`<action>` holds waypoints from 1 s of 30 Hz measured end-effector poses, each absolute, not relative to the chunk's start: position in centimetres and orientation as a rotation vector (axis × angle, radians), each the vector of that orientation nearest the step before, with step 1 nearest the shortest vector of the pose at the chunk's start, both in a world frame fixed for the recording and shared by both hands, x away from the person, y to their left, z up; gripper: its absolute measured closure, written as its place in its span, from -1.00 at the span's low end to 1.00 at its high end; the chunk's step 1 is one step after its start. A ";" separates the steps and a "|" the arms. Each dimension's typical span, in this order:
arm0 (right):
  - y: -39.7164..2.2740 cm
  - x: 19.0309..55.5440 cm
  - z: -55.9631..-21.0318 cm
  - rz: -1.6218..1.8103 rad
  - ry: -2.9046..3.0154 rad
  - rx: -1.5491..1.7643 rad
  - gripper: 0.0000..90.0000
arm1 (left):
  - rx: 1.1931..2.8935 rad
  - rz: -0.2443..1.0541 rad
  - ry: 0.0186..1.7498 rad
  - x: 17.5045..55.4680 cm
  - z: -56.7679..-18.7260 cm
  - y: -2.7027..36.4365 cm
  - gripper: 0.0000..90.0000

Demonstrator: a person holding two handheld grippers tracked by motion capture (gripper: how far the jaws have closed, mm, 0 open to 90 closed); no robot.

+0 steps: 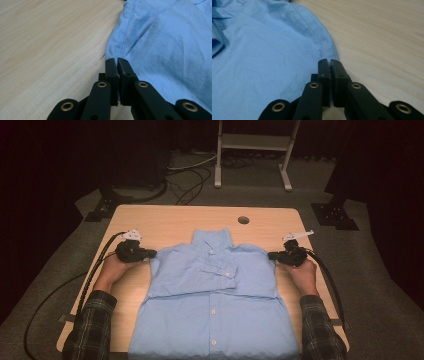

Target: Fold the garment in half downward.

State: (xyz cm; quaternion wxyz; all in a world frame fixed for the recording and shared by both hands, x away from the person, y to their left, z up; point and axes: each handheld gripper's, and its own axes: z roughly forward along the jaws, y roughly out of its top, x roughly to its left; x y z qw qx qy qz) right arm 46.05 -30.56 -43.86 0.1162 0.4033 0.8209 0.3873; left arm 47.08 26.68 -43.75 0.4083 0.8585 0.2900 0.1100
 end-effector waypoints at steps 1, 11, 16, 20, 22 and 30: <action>-30.5 46.0 -43.8 1.131 2.402 1.183 0.94 | 2.162 0.271 0.750 47.1 -43.7 26.6 0.96; -30.7 46.4 -43.4 1.128 2.380 1.205 0.97 | 2.153 0.313 0.833 47.2 -42.9 26.6 0.97; -30.7 47.0 -42.3 1.141 2.354 1.220 0.97 | 2.135 0.328 0.878 47.7 -42.1 26.8 0.98; -30.3 47.5 -41.0 1.125 2.333 1.201 0.98 | 2.109 0.404 0.881 48.1 -41.2 26.4 0.98; -30.2 47.9 -40.1 1.124 2.314 1.199 0.98 | 2.112 0.390 0.899 48.6 -40.5 26.3 0.98; -30.1 48.9 -37.9 1.132 2.253 1.207 0.98 | 2.056 0.497 0.908 49.5 -38.0 26.2 0.98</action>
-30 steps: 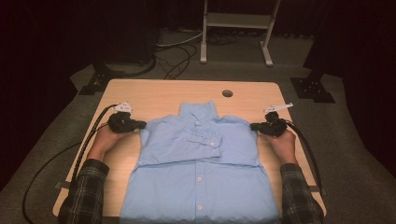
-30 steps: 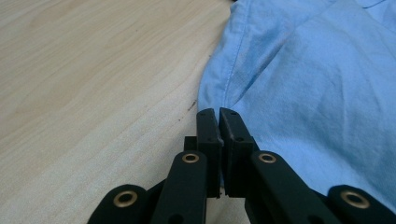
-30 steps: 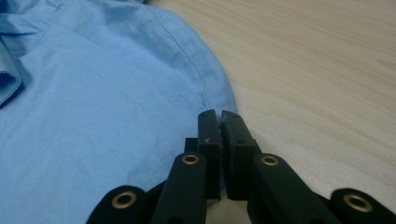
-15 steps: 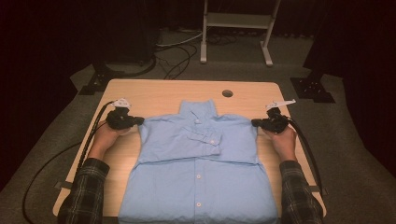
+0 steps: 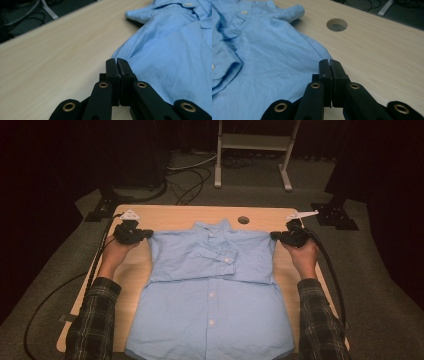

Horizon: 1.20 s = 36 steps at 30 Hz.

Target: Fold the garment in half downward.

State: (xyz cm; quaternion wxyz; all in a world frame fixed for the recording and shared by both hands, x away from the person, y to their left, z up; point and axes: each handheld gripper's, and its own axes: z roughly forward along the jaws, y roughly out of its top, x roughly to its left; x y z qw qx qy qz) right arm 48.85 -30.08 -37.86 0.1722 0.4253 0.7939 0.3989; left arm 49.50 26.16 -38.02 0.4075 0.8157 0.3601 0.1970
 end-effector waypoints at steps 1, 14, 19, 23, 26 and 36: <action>-30.1 49.0 -37.5 1.142 2.242 1.205 0.98 | 2.059 0.496 0.913 49.7 -37.6 26.2 0.98; -29.8 49.2 -32.3 1.174 2.093 1.164 0.98 | 1.947 0.713 0.871 49.4 -32.5 25.5 0.98; -30.0 48.3 -31.9 1.193 2.105 1.154 0.98 | 1.960 0.702 0.858 48.2 -32.0 25.5 0.98; -30.3 47.2 -31.9 1.224 2.117 1.156 0.98 | 1.964 0.687 0.854 46.7 -31.9 25.7 0.98; -30.7 45.9 -32.1 1.266 2.116 1.172 0.98 | 1.958 0.680 0.846 45.3 -31.7 25.8 0.98; -31.0 40.4 -31.7 1.327 2.119 1.161 0.98 | 1.972 0.707 0.801 38.9 -30.8 25.8 0.98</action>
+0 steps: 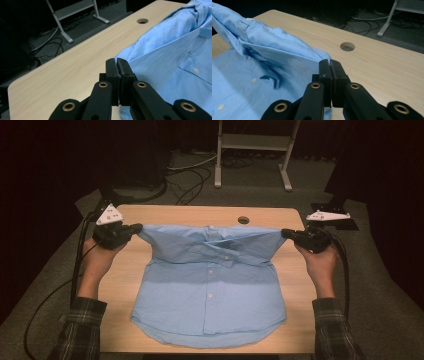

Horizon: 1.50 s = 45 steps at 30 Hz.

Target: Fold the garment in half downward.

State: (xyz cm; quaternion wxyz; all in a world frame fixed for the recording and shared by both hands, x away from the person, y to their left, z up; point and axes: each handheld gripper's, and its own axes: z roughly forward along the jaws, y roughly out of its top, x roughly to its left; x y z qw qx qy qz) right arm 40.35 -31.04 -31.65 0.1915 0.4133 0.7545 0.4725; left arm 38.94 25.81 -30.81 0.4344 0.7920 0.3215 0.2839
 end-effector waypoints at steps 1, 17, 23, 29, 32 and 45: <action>-31.1 39.7 -31.8 1.337 2.123 1.157 0.98 | 1.976 0.713 0.793 38.1 -31.0 25.8 0.98; -30.6 29.9 -37.5 1.328 2.208 1.234 0.98 | 2.062 0.640 0.806 29.1 -37.3 26.6 0.98; -30.5 28.0 -39.7 1.314 2.218 1.242 0.98 | 2.084 0.579 0.825 27.8 -39.3 26.8 0.98; -30.3 26.6 -41.4 1.279 2.243 1.251 0.97 | 2.128 0.499 0.849 26.8 -41.4 26.8 0.98; -30.0 26.2 -42.5 1.224 2.290 1.261 0.97 | 2.147 0.468 0.855 26.5 -42.1 26.8 0.98; -28.7 25.6 -43.8 1.059 2.335 1.208 0.97 | 2.205 0.449 0.873 26.4 -43.2 26.2 0.96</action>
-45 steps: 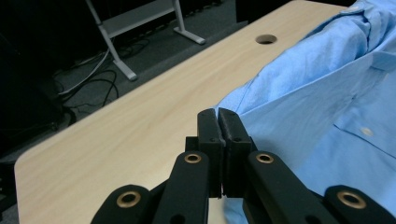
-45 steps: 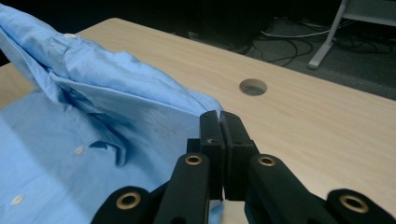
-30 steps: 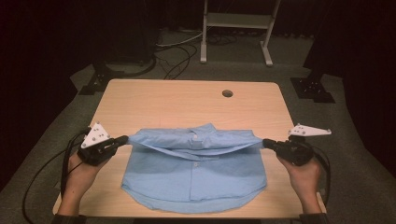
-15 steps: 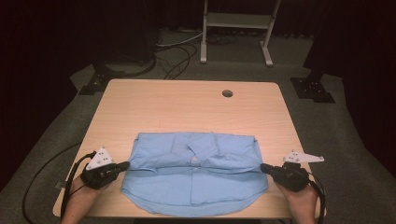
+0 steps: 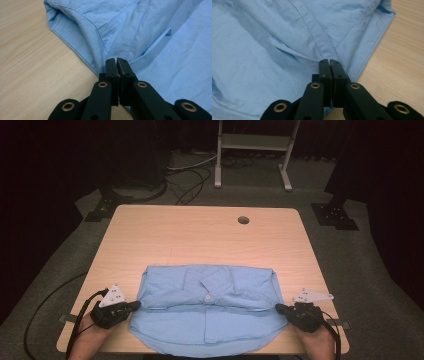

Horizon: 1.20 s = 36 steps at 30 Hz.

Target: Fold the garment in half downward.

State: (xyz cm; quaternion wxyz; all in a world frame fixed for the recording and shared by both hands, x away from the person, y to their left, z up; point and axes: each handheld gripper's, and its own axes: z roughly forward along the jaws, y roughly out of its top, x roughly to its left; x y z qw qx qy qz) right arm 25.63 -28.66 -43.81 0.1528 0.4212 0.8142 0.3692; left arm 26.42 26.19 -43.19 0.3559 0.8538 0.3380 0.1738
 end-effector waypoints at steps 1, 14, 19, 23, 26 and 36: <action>-28.6 25.8 -43.8 1.050 2.333 1.200 0.97 | 2.208 0.450 0.876 26.6 -43.2 26.1 0.96; -28.6 27.6 -43.9 1.007 2.300 1.156 0.70 | 2.257 0.469 0.893 29.9 -42.8 25.2 0.89; -29.4 27.9 -44.1 1.041 2.286 1.199 0.23 | 2.256 0.483 0.905 30.2 -42.7 25.3 0.68; -29.8 28.1 -44.3 1.078 2.305 1.218 -0.09 | 2.264 0.495 0.925 30.1 -42.7 25.6 0.30; -29.5 28.1 -44.4 1.073 2.320 1.197 -0.34 | 2.240 0.479 0.932 30.0 -42.8 25.8 0.04; -28.2 27.9 -44.2 1.065 2.292 1.157 -1.00 | 2.175 0.468 0.922 29.7 -42.4 26.0 -1.00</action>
